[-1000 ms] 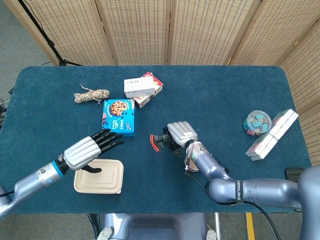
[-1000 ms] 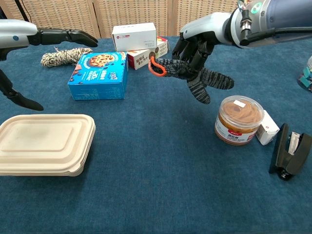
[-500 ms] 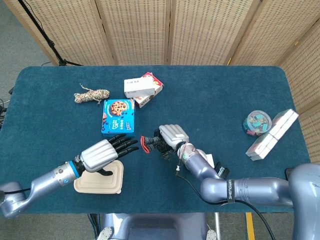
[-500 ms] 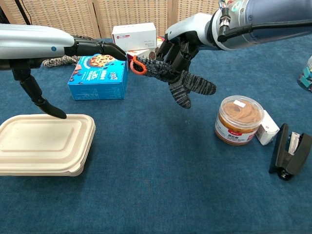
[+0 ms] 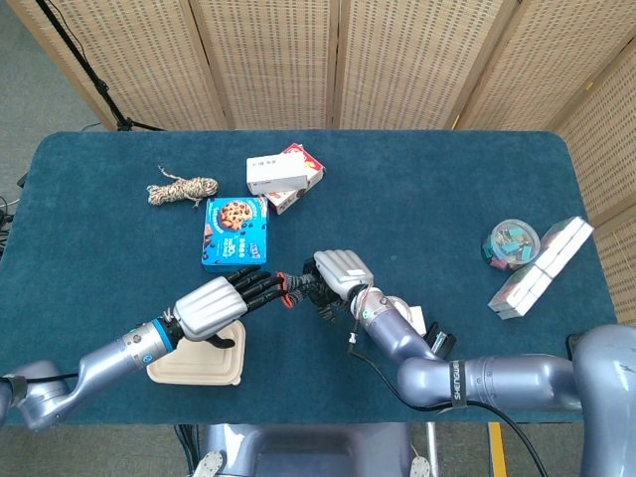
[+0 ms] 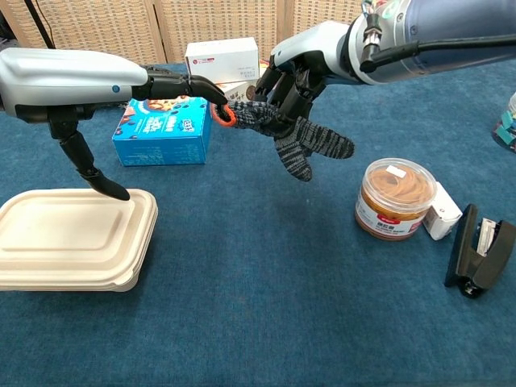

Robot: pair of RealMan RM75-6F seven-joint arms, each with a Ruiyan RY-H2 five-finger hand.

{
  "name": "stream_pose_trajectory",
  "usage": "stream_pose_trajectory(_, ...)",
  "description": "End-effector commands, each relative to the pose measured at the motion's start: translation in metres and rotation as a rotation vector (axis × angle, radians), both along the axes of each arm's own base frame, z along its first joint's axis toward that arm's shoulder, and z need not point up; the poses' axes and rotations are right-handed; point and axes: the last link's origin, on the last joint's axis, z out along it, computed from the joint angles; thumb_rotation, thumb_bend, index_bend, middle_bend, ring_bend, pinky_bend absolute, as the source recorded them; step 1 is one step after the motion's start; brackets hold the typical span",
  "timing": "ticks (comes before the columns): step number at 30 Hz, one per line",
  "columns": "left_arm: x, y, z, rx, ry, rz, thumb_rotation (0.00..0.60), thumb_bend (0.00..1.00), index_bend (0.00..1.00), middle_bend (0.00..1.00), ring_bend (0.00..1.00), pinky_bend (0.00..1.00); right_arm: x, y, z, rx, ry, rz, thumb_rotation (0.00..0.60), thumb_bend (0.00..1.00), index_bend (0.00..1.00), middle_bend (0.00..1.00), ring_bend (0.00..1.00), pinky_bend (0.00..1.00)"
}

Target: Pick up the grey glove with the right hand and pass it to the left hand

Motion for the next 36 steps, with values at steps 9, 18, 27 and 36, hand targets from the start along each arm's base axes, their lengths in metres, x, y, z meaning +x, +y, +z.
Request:
stream_pose_trajectory(9, -0.001, -0.003, 0.002, 0.018, -0.006, -0.002, 0.600, 0.00, 0.00, 0.00, 0.00, 0.00, 0.000, -0.003, 0.003, -0.008, -0.004, -0.007, 0.600, 0.65, 0.58, 0.58, 0.45, 0.41)
stream_pose_trajectory(18, -0.004, -0.003, 0.001, 0.019, 0.002, 0.004, 0.600, 0.00, 0.00, 0.00, 0.00, 0.00, -0.003, -0.007, 0.008, -0.014, -0.004, -0.018, 0.600, 0.65, 0.58, 0.58, 0.45, 0.41)
stream_pose_trajectory(27, 0.003, -0.001, -0.005, 0.015, -0.011, 0.001, 0.600, 0.00, 0.00, 0.00, 0.00, 0.00, -0.003, -0.005, 0.009, 0.003, -0.014, -0.022, 0.600, 0.65, 0.59, 0.58, 0.45, 0.41)
stream_pose_trajectory(36, 0.014, -0.002, -0.013, 0.007, 0.001, -0.003, 0.600, 0.00, 0.00, 0.00, 0.00, 0.00, 0.002, -0.003, 0.010, 0.016, -0.048, -0.026, 0.600, 0.65, 0.59, 0.58, 0.45, 0.41)
